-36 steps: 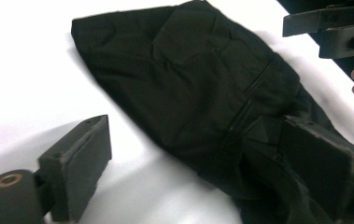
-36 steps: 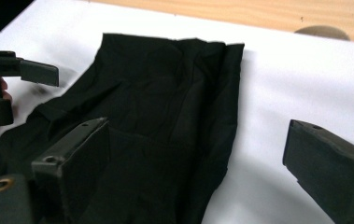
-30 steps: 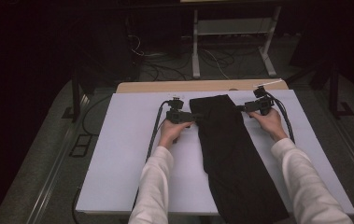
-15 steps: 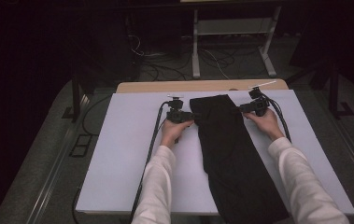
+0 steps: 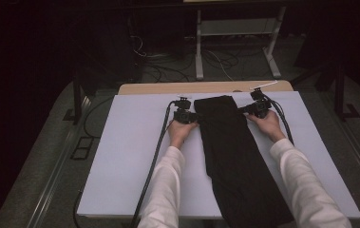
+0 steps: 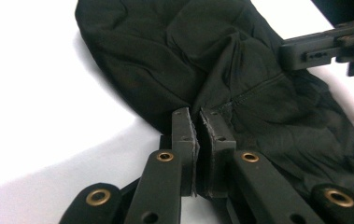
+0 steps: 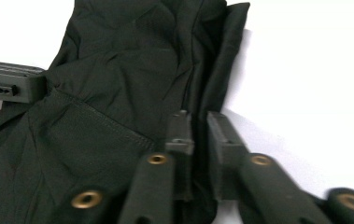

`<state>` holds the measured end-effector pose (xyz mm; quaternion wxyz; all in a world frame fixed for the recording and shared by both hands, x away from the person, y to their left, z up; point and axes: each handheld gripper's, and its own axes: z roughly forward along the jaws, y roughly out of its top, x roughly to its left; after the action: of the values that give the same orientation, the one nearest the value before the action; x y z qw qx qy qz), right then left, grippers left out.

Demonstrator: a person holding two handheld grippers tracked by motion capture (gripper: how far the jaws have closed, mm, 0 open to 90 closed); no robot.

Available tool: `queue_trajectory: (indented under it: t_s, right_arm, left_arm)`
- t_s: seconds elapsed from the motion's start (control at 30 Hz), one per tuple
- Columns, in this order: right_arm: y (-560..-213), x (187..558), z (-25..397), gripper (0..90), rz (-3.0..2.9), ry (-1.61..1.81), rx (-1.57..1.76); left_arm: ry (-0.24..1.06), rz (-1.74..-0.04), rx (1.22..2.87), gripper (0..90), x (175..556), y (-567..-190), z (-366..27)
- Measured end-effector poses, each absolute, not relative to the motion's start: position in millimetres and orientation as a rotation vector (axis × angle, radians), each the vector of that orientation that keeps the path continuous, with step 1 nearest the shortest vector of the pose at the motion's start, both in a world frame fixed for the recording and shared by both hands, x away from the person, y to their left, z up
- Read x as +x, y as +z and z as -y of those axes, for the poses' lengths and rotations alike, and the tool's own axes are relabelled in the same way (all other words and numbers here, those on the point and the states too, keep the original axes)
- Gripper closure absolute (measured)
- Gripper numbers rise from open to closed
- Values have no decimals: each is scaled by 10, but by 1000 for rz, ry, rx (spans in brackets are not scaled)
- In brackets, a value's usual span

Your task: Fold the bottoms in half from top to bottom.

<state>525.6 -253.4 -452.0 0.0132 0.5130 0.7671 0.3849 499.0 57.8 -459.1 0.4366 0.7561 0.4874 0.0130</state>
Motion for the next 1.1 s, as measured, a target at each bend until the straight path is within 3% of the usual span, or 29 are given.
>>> queue_trajectory:
  t_s: [1.1]
  right_arm:
    - [-4087, 4973, 2630, 864, -2338, 1446, 1578]
  left_arm:
    - [106, -1146, 1891, 854, 4763, -4170, -508]
